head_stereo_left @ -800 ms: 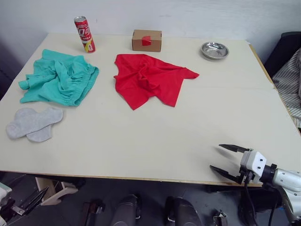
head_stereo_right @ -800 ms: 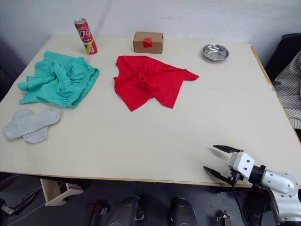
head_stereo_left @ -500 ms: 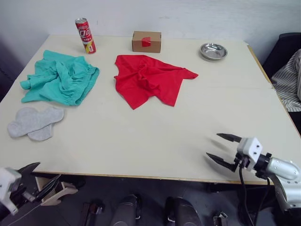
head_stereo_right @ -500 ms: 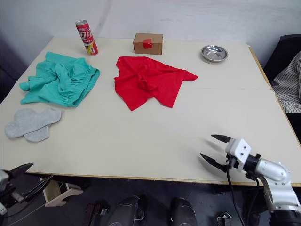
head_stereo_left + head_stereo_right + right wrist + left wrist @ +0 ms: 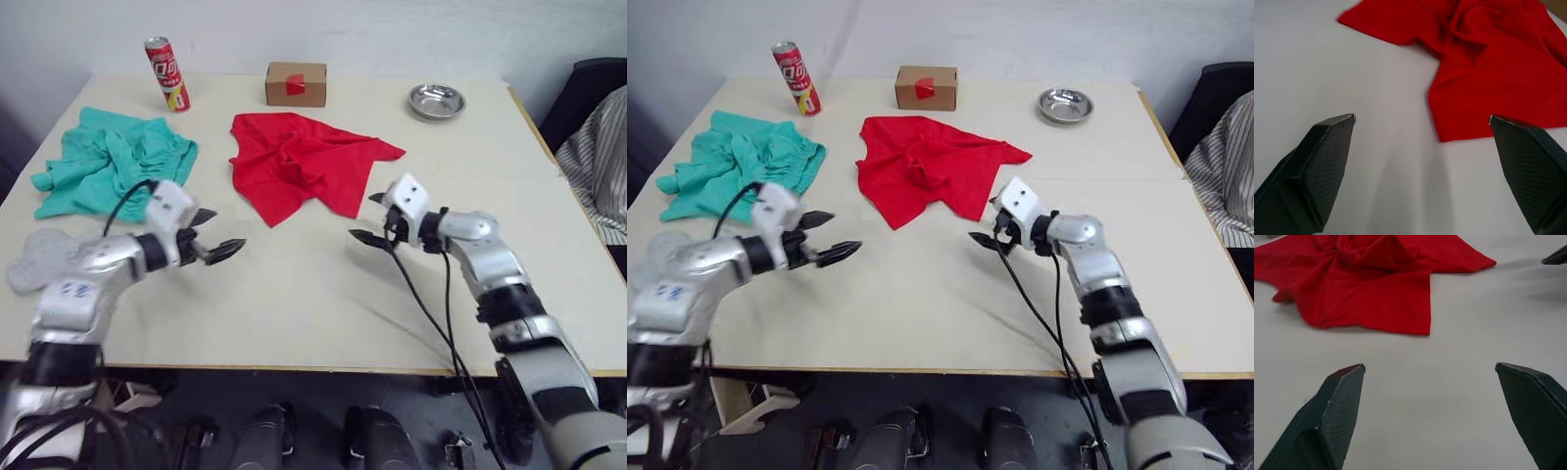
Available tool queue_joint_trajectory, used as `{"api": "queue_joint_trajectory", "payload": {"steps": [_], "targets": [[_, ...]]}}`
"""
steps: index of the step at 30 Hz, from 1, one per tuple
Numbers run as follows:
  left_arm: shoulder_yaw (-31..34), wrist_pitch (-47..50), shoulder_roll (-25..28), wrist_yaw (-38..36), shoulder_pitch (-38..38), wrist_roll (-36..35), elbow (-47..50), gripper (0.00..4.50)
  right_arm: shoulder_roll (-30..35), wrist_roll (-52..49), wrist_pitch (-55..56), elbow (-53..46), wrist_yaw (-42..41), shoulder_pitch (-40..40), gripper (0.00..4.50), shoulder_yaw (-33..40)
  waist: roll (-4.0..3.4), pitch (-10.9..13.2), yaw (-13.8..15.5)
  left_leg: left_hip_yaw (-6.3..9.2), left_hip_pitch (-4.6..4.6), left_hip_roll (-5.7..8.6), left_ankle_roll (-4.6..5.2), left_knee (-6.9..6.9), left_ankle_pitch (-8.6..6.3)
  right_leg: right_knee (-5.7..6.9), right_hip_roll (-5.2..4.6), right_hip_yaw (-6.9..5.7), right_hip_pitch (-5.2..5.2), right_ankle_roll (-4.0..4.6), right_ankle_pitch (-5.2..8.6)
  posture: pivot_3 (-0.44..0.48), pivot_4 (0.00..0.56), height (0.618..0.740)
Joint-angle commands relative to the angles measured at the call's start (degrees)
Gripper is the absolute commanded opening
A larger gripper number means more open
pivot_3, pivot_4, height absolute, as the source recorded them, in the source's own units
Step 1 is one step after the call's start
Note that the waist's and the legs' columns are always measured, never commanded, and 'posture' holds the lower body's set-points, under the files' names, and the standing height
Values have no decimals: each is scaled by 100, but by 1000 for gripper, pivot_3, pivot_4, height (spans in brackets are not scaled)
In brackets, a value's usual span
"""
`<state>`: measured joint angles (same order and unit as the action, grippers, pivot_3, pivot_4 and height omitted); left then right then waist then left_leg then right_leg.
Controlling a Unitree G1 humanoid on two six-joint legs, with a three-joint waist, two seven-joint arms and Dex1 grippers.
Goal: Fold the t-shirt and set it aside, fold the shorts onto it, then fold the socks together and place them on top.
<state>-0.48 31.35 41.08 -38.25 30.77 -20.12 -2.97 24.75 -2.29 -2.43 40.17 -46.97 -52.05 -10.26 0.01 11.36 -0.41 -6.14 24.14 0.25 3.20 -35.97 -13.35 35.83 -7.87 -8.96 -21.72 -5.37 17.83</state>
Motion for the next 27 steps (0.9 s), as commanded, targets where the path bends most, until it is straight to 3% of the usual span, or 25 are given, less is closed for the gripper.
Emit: {"api": "queue_joint_trajectory", "payload": {"steps": [1, 7, 14, 17, 27], "targets": [[-410, -376, -479, 94, 706, 568, -1026, 4500, -286, 393, 593, 1294, 309, -662, 4471, -64, 6, 3, -9, -2, 3, -1, 0, -1, 3, -2, 5, -1, -1, -1, 1, 0, 150, 740], [-661, -1126, -1260, 467, 1828, 1315, -3340, 4500, -846, 767, 869, 2720, 806, -1416, 4471, -47, 10, 5, -138, -1, 5, -9, -3, -4, 12, -4, 17, 1, 3, -3, 2, 0, 150, 740], [-874, -1616, -1687, 291, 2573, 1881, -5158, 4500, -1169, 962, 625, 3344, 1274, -1786, 4471, 58, 13, 3, -157, 2, -16, -11, -11, -11, 20, 19, 15, 7, 13, -2, 1, 0, 150, 740], [-876, -1788, -1754, 413, 2785, 2086, -5785, 3892, -1271, 836, 238, 3475, 1285, -1902, 3568, 284, 17, 0, -157, -1, -36, -11, -11, -9, 19, 23, 13, 17, 26, -2, 1, 0, 150, 740], [-756, -2059, -1705, 286, 2856, 2194, -6431, 995, -1343, 659, -368, 3513, 1207, -1983, 194, 827, 22, -3, -183, -37, -79, -10, -15, 6, 12, 53, -26, 107, 25, -2, 1, 0, 150, 740]]}}
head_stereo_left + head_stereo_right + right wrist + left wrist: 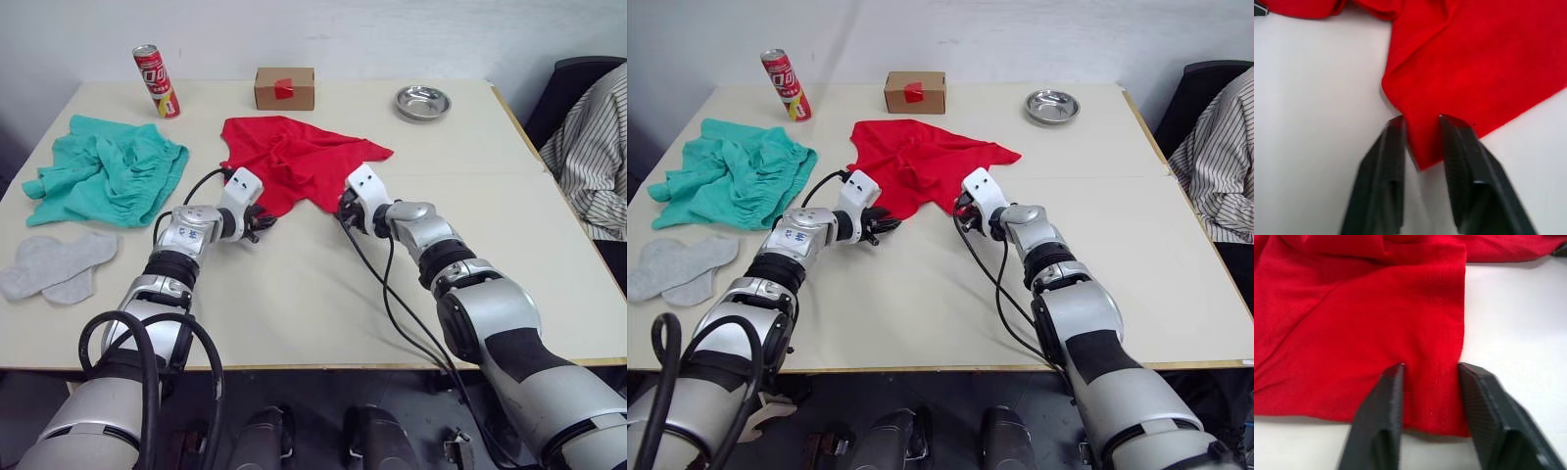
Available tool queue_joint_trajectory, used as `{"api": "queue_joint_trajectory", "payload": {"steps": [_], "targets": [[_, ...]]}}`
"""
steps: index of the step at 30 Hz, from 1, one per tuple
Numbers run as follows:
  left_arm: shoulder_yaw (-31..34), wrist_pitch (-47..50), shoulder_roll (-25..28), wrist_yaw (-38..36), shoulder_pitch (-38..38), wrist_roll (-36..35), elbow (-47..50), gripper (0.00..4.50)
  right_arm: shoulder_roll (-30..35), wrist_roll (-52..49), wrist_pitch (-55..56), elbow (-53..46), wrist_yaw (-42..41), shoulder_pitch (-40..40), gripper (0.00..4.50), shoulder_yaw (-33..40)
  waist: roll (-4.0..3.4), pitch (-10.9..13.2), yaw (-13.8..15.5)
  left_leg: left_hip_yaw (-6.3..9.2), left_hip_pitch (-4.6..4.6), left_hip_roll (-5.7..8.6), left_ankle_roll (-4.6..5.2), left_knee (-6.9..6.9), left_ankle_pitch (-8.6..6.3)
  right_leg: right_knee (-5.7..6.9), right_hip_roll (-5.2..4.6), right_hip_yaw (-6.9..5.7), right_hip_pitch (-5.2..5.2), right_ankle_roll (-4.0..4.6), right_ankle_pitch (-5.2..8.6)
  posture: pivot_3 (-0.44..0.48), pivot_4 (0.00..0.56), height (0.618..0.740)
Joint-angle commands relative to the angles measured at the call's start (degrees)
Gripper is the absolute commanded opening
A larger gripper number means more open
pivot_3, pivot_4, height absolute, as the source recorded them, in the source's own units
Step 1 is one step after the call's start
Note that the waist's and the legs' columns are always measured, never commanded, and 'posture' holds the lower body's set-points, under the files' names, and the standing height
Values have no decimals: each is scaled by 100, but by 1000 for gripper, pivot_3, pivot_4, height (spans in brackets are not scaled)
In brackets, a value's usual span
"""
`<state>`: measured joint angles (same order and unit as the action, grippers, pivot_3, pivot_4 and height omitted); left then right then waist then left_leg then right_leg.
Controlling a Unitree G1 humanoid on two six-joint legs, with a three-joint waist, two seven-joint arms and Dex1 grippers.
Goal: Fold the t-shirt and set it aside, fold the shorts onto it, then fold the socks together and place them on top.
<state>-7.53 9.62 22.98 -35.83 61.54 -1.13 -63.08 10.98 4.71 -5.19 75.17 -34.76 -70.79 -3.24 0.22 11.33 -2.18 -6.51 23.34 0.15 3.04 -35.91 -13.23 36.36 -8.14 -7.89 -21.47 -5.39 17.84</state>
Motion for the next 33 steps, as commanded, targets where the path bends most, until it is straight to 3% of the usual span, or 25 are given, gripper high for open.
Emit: {"api": "queue_joint_trajectory", "payload": {"steps": [1, 3, 8, 12, 18, 27, 33], "targets": [[-24, 47, 204, -47, -288, 287, -413, 706, 89, -54, -102, -18, -180, -77, 0, 141, 0, 0, -18, -4, -2, 0, -1, 2, -1, 1, -1, 3, 0, 0, 0, 0, 150, 740], [52, -126, 383, -279, -410, 230, -334, 78, 193, -59, -109, -86, -469, -18, 0, 155, 0, 0, -63, -9, -4, 0, -2, 6, -3, 3, -1, 8, -5, 0, 0, 0, 150, 740], [366, -221, 740, -1028, -758, -91, 388, 9, 430, -124, -61, -374, -1174, 79, 0, 163, 1, 0, -192, -28, -6, -2, -3, 28, -4, -1, 0, 15, -18, 0, 0, 0, 150, 740], [735, 293, 1315, -2070, -1807, -789, 2585, 9, 858, -302, -75, -1164, -2075, 383, 0, 173, -1, 1, -274, -38, -3, -2, -4, 53, -4, -20, 1, 21, -30, -1, 1, 0, 150, 740], [1365, 1123, 2347, -2721, -3361, -1532, 5150, 9, 1745, -566, -781, -3552, -3078, 1588, 0, 36, 1, 4, -209, -42, 29, -4, -2, 63, -5, -42, 0, 32, -57, -1, 1, 0, 150, 740], [2855, 1801, 3107, -3067, -5243, -2455, 6438, 9, 3155, -1226, -1482, -6672, -4079, 3634, 0, 108, 4, 11, 7, -42, 22, 6, -18, 63, -47, -55, -30, 34, -57, -1, 1, 0, 150, 740], [3087, 2294, 3590, -3527, -7101, -2548, 7506, 9, 3937, -1753, -2212, -8117, -4493, 4859, 0, 9, 2, 14, 60, -45, 10, 3, -28, 70, -64, -81, -31, 39, -54, 3, 4, 0, 150, 740]]}}
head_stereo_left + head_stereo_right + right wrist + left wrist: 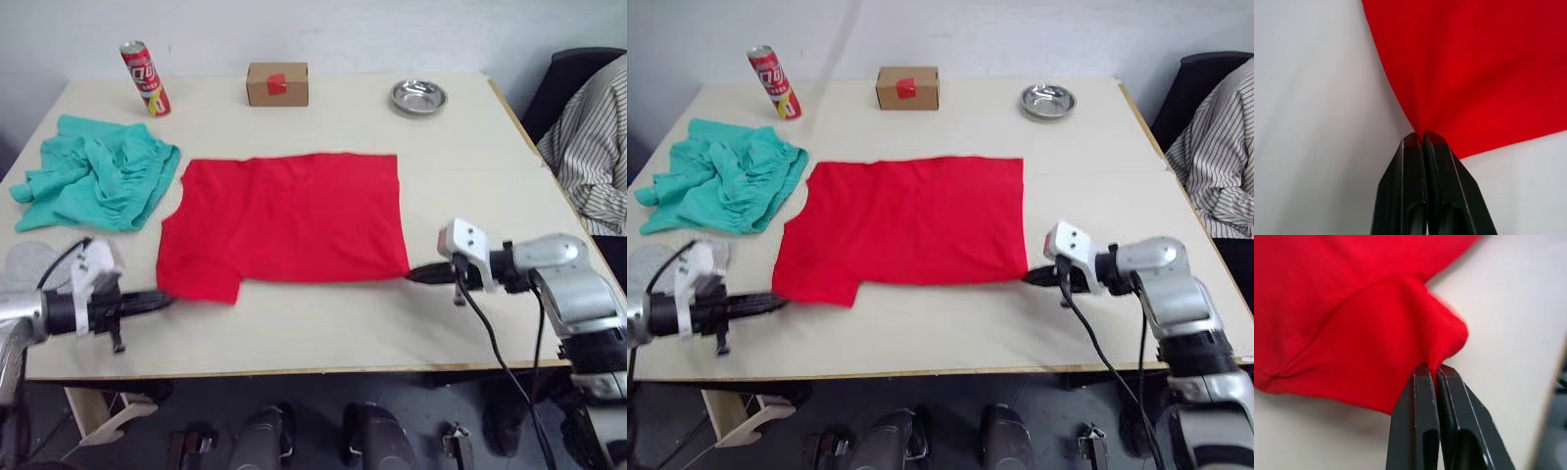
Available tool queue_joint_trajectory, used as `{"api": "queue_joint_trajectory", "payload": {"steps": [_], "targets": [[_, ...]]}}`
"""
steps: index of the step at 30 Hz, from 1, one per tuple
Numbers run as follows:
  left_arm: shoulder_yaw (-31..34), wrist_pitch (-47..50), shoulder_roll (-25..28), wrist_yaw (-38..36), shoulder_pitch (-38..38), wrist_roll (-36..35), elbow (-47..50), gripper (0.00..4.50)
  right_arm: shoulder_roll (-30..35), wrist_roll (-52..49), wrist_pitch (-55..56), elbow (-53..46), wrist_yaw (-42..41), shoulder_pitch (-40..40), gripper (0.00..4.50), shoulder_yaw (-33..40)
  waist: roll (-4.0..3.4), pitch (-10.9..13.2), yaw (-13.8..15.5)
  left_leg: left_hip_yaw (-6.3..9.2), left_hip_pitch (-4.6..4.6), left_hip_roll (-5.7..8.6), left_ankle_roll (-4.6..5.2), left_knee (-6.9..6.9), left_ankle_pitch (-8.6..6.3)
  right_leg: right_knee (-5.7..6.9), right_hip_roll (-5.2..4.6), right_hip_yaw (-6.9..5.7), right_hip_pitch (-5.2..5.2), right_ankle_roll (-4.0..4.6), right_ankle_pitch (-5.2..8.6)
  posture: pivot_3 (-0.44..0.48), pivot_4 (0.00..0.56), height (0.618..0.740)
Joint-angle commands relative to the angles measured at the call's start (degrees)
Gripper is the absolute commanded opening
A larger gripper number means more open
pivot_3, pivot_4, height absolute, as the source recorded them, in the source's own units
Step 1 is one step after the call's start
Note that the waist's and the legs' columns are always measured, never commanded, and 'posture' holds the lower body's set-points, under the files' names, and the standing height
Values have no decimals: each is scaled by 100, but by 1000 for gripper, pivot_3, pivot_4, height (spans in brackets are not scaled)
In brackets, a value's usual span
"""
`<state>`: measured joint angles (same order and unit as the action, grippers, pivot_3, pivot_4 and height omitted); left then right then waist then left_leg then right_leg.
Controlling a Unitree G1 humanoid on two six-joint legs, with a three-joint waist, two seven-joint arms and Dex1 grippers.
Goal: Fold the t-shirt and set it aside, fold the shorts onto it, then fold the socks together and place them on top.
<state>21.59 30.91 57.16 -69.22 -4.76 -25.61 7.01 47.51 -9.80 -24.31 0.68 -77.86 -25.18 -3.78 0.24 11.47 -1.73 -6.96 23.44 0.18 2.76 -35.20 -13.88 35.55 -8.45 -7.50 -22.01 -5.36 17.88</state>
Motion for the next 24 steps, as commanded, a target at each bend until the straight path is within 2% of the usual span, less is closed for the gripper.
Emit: {"api": "queue_joint_trajectory", "payload": {"steps": [1, 6, 8, 11, 14, 17, 21, 24], "targets": [[218, 291, 222, -230, -700, -134, 626, 9, 399, -328, -381, -822, -209, 470, 0, 34, 0, 1, 21, 0, 0, 0, 1, 0, -1, -1, -1, 0, -1, 1, 0, 0, 150, 740], [550, 841, 399, -442, -1332, -465, 986, 9, 1009, -443, -781, -1237, -453, 973, 0, -128, 2, 2, 67, 0, 4, 0, 34, 0, -25, -8, -7, 5, -5, 5, 2, 0, 150, 740], [608, 901, 339, -349, -1122, -614, 973, 9, 1071, -642, -972, -1280, -492, 945, 0, -61, 0, 3, 71, 0, 3, 0, 34, 1, -27, -11, -7, 6, -7, 8, 2, 0, 150, 740], [598, 935, 95, 124, -200, -837, 707, 9, 985, -895, -1074, -1061, -441, 542, 0, 113, -3, 5, 110, 1, 5, -2, 33, 4, -28, -10, -6, 8, -12, 12, 4, 0, 150, 740], [376, 582, -240, 771, 1399, -759, 54, 9, 553, -1089, -798, -65, -98, -627, 0, 441, -3, 6, 142, 0, 11, -1, 26, -1, -23, -3, -6, 9, -22, 15, -2, 0, 150, 740], [-17, -516, -644, 1777, 3437, 11, -1230, 9, 15, -1034, -148, 1370, 535, -2235, 0, 784, 2, 8, 156, -6, 34, 1, -8, -13, 11, 10, 1, 3, -40, 13, -15, 0, 150, 740], [-762, -2817, -819, 2860, 6098, 1430, -4088, 9, -509, -167, 1814, 3875, 2345, -4522, 0, 901, 17, 17, 138, -19, 84, 1, 38, -39, 52, 46, 29, -27, -73, 7, -21, 0, 150, 740], [-1011, -4200, -802, 3902, 8051, 2077, -6143, 9, -541, 366, 3104, 5582, 3853, -5966, 0, 950, 43, 34, 105, -35, 111, 1, 49, -41, 58, 31, 67, -36, -94, -9, -29, 0, 150, 740]]}}
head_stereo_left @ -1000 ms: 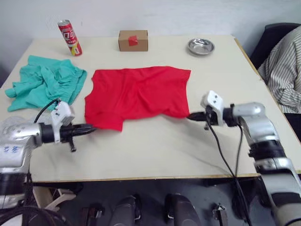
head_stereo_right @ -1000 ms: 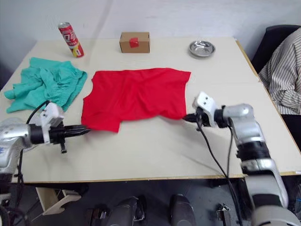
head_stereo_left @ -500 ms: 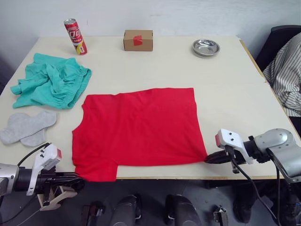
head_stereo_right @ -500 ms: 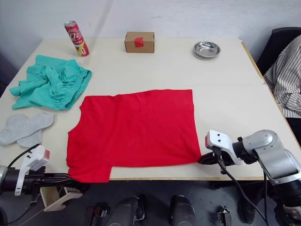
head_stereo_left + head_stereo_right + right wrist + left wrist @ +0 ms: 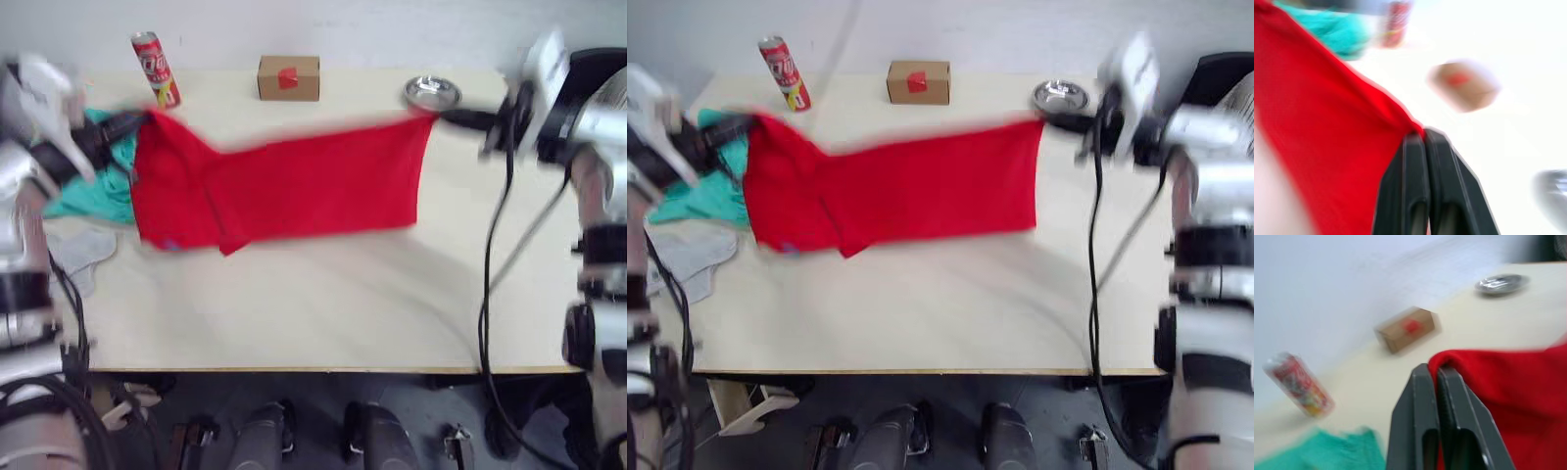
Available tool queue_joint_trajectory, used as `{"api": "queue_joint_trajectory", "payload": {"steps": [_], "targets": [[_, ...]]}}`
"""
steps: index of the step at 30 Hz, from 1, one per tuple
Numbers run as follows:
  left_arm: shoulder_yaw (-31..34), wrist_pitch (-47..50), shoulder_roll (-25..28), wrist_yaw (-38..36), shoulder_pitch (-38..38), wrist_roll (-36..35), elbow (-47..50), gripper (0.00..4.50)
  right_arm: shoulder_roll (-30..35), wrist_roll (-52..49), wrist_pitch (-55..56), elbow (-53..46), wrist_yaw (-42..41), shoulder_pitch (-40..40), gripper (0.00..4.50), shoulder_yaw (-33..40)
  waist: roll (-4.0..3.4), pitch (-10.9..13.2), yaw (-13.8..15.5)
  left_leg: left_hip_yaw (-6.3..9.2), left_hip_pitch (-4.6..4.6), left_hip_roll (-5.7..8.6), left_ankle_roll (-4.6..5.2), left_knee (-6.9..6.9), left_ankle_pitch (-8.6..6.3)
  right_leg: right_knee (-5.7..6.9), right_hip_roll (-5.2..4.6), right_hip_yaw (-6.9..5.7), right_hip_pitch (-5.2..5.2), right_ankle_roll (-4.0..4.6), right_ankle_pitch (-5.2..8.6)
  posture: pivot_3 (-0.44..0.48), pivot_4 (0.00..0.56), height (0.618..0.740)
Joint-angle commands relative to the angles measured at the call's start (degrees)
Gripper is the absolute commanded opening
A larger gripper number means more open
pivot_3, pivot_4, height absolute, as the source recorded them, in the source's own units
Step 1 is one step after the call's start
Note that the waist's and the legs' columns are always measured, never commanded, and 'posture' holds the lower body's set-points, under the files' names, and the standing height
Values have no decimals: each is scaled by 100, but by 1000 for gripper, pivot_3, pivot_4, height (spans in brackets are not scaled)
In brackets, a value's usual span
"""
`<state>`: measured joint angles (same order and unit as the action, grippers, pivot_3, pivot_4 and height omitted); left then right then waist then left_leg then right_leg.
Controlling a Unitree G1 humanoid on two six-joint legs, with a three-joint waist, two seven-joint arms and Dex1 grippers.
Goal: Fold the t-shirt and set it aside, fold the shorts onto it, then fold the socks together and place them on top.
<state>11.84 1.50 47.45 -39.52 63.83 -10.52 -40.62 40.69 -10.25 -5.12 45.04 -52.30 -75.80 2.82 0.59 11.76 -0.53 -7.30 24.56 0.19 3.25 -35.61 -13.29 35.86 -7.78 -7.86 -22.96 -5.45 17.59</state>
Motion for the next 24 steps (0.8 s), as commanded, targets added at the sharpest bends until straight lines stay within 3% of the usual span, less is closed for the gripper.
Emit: {"api": "queue_joint_trajectory", "payload": {"steps": [1, 4, 7, 11, 14, 16, 18, 19, 21, 24], "targets": [[-67, -1601, 203, 1239, 1639, 703, -1811, 9, 161, 508, 1461, 1497, 1564, -1197, 0, 288, 15, 2, -27, -1, 17, 1, 7, -3, -5, -4, -3, -1, -14, -3, -1, 0, 150, 740], [55, -2442, 357, 1777, 2833, 783, -2600, 9, 259, 714, 2322, 2087, 2179, -1800, 0, 314, 17, 4, -80, 0, 84, 3, 26, -29, -23, 8, -5, -10, -73, -16, -7, 0, 150, 740], [91, -3143, 485, 1402, 3384, 719, -2711, 9, 420, 826, 2923, 2185, 2165, -1774, 0, 310, 17, 4, -122, 1, 91, 9, 52, -33, -49, 7, -15, -47, -73, -32, -11, 0, 150, 740], [-123, -3647, 624, 551, 3140, 782, -2584, 9, 559, 995, 3345, 2065, 1744, -1214, 0, 169, 17, 5, -126, -24, 81, 21, 64, -31, -58, 8, -52, -118, -66, -52, -1, 0, 150, 740], [-184, -3584, 728, -705, 2191, 537, -2113, 9, 653, 958, 3541, 1706, 1211, -371, 0, 135, 16, 5, -138, -46, 61, 19, 69, -45, -56, 10, -56, -123, -41, -53, 1, 0, 150, 740], [-178, -3090, 885, -1560, 864, 204, -1205, 9, 783, 1018, 3764, 1305, 822, 400, 0, 12, 12, 9, -155, -63, 60, 18, 87, -54, -38, 15, -63, -116, -42, -49, -4, 0, 150, 740], [-65, -2393, 1114, -2069, -901, -102, 161, 9, 970, 1040, 3864, 747, 160, 1350, 0, -176, 6, 10, -193, -84, 45, 18, 99, -66, -25, 39, -71, -93, -43, -47, -21, 0, 150, 740], [122, -1862, 1195, -2170, -2157, -257, 1128, 9, 1194, 1023, 3881, 246, -374, 2039, 0, -354, 5, 10, -209, -94, 31, 18, 100, -72, -26, 58, -73, -73, -42, -48, -22, 0, 150, 740], [553, -645, 1115, -1932, -4099, -562, 2822, 9, 1750, 549, 2496, -1193, -1617, 3446, 0, -542, 2, 11, -255, -96, 28, 15, 103, -69, -30, 59, -80, -28, -47, -47, -20, 0, 150, 740], [768, 407, 973, -1715, -5903, -739, 4511, 9, 2621, -282, -106, -3499, -2393, 5251, 0, -475, -2, 19, -227, -57, 73, 3, 97, -89, -41, 46, -87, 40, -64, -48, -14, 0, 150, 740]]}}
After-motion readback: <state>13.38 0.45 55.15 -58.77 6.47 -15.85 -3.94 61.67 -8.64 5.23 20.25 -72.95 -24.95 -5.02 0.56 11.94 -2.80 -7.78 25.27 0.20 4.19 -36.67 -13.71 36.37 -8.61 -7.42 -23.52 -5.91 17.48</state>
